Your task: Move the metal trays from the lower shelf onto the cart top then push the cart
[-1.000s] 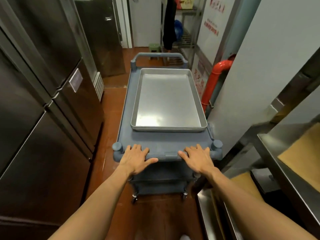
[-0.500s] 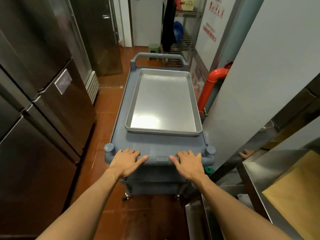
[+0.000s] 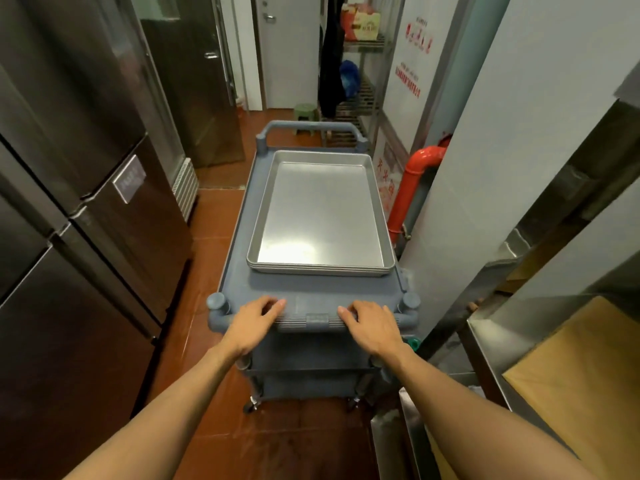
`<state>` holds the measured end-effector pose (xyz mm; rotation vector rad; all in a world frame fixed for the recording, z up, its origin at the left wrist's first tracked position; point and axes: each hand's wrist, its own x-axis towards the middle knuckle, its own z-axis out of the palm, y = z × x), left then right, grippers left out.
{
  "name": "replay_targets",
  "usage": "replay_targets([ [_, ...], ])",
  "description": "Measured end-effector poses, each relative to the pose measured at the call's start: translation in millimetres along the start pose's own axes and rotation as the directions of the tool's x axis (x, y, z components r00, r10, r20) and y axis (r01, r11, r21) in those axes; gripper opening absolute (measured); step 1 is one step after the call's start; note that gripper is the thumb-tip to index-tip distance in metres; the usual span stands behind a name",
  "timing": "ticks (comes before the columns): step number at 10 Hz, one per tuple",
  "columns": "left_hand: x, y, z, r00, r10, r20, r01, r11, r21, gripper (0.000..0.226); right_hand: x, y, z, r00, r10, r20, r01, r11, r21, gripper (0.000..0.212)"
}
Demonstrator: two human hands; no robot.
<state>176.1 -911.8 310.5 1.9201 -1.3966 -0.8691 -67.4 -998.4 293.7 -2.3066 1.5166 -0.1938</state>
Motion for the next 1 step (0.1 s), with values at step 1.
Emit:
replay_targets([
  [1, -21.8, 30.1, -3.4, 0.995, -0.085, -0.050, 0.055, 0.899, -0.433, 0.035, -12.7, -8.8, -13.5, 0.988, 0.142, -0.058, -0.123, 0.960, 0.253, 0.047],
])
